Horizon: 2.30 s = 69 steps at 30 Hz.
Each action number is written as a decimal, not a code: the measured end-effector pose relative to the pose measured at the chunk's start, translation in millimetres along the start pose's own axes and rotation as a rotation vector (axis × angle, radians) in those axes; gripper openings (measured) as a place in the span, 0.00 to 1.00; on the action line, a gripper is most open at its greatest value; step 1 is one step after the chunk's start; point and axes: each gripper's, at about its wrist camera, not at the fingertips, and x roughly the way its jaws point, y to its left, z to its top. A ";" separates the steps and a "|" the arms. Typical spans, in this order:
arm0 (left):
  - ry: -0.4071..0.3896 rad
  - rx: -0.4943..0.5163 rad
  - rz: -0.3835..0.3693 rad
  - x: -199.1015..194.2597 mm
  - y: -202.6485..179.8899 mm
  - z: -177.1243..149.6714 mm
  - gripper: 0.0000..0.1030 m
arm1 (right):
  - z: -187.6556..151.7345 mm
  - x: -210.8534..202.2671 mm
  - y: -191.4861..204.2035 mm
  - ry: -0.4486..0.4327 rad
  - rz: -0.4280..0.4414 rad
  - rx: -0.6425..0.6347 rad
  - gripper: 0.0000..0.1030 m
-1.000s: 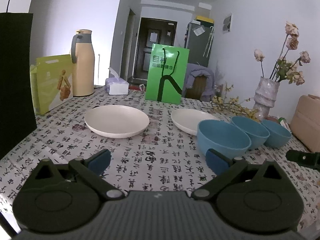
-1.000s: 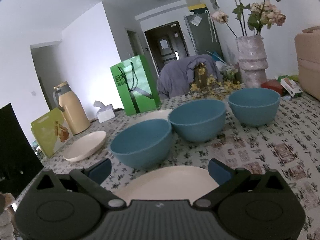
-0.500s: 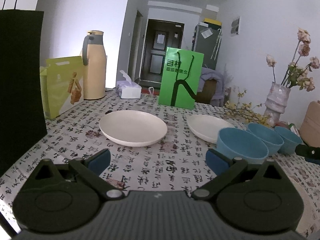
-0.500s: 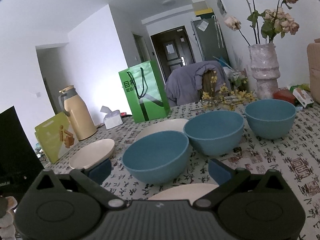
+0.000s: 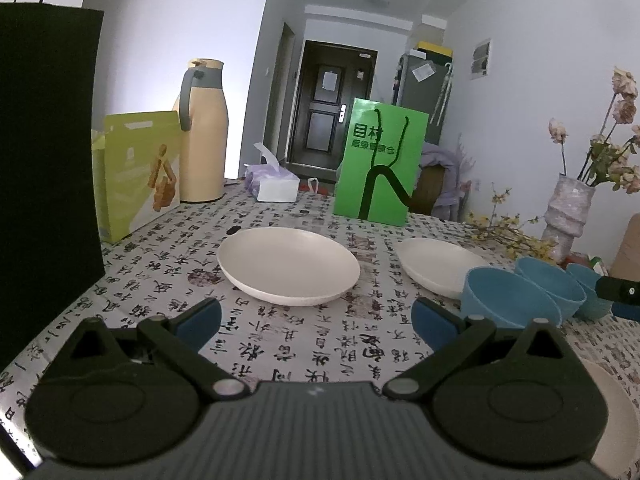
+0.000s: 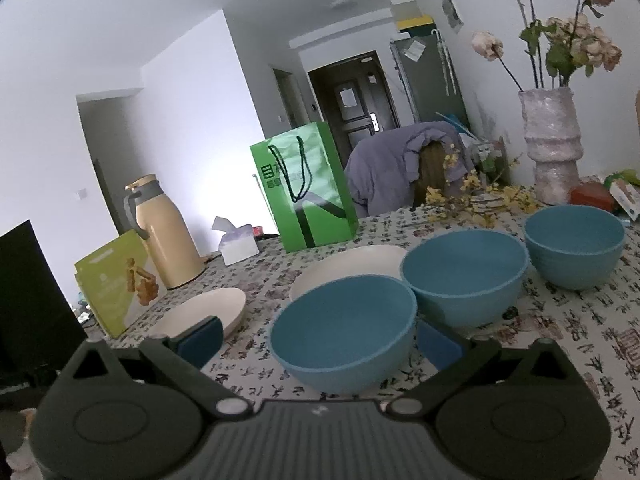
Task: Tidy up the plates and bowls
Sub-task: 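Pull both grippers back from the placed plate toward the thermos, then move both grippers to the rim of the cream plate near the thermos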
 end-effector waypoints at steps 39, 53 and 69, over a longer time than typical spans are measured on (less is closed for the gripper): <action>0.020 -0.085 0.065 64.5 71.4 74.5 1.00 | 63.4 133.9 109.0 0.190 0.142 -0.081 1.00; 0.055 -0.111 0.121 106.5 82.4 94.6 1.00 | 74.9 207.4 134.7 0.262 0.124 -0.099 1.00; 0.125 -0.192 0.153 164.0 96.5 101.2 1.00 | 71.3 278.6 144.8 0.357 0.098 -0.102 0.99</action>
